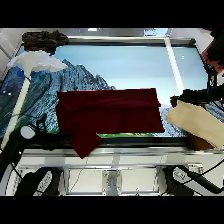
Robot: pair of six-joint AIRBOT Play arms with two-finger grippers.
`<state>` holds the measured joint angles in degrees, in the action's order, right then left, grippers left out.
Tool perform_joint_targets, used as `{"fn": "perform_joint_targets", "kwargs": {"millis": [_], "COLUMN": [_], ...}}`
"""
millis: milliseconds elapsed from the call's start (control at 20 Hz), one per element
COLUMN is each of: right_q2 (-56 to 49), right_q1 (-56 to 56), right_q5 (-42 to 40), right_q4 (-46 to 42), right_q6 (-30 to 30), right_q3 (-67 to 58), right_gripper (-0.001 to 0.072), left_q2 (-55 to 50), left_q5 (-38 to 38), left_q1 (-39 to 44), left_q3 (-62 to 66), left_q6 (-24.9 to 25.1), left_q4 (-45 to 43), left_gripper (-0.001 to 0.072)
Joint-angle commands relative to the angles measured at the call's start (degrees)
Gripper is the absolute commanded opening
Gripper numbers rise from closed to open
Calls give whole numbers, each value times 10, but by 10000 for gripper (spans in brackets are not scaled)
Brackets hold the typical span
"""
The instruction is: Fold the shirts.
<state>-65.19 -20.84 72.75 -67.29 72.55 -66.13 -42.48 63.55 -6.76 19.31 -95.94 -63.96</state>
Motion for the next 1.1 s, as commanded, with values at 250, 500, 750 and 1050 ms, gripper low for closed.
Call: {"fn": "perform_joint_targets", "kwargs": {"millis": [250,500,750,1050], "right_q2": [3,3,3,3], "right_q1": [-2,-2,-2,-2], "right_q5": [6,10,33,39], "right_q4": [39,39,39,43], "right_q6": [-35,-35,-34,-34], "right_q3": [4,4,4,4], "right_gripper": [353,353,353,353], "left_q2": [1,1,2,3], "left_q5": [-91,-38,-11,67], "left_q1": [0,0,0,-1], "left_q3": [-78,-73,0,59], "left_q6": [-28,-41,-24,-47], "left_q4": [114,90,77,-57], "left_gripper": [545,545,545,536]}}
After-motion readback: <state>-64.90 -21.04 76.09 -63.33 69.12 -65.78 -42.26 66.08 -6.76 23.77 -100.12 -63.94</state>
